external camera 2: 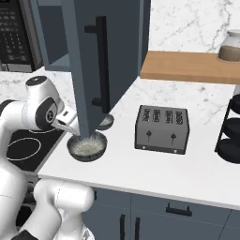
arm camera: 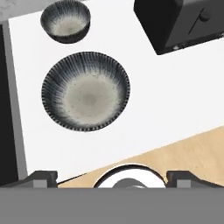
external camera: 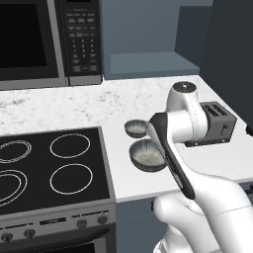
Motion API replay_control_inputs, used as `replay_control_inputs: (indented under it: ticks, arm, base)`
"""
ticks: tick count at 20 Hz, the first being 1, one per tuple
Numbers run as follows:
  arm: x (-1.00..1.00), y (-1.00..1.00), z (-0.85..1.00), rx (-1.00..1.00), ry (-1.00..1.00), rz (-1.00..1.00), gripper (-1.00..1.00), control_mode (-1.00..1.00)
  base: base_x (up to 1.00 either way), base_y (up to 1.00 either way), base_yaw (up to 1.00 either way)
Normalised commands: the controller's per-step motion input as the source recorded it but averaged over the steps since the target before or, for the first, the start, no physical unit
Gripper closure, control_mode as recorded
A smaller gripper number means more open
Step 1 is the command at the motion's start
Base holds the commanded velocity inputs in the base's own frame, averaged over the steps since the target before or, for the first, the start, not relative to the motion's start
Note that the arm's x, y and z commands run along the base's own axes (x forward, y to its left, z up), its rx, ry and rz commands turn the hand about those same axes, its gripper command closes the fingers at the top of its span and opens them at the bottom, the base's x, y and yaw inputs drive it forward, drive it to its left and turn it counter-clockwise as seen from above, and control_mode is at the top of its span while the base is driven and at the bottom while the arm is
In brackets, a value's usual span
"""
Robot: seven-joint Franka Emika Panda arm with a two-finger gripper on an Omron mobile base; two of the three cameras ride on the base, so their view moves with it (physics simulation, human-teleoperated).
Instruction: Pick up the bowls on the counter and stack them on top of one another in the open cabinet. Place the smaller bowl on top of the larger bowl.
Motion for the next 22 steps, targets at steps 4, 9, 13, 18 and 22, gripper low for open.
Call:
replay_control_inputs:
  ticks: [4,9,13,18,22]
  arm:
    - [0.00,-0.12,-0.46,0.09,-0.03,-0.15,-1.00,-1.00]
    - [0.06,-0.19,-0.45,0.19,-0.01,-0.04,-1.00,-1.00]
    - [0.20,-0.01,-0.37,0.13,-0.01,0.00,-1.00,-1.00]
    - [0.33,0.00,-0.41,0.01,0.02,0.00,-1.00,-1.00]
    - [0.21,0.00,-0.42,0.01,0.00,0.00,-1.00,-1.00]
  base:
    - [0.00,0.00,0.00]
    - [0.00,0.00,0.00]
    - [0.00,0.00,0.00]
    - [0.00,0.00,0.00]
    - [0.00,0.00,0.00]
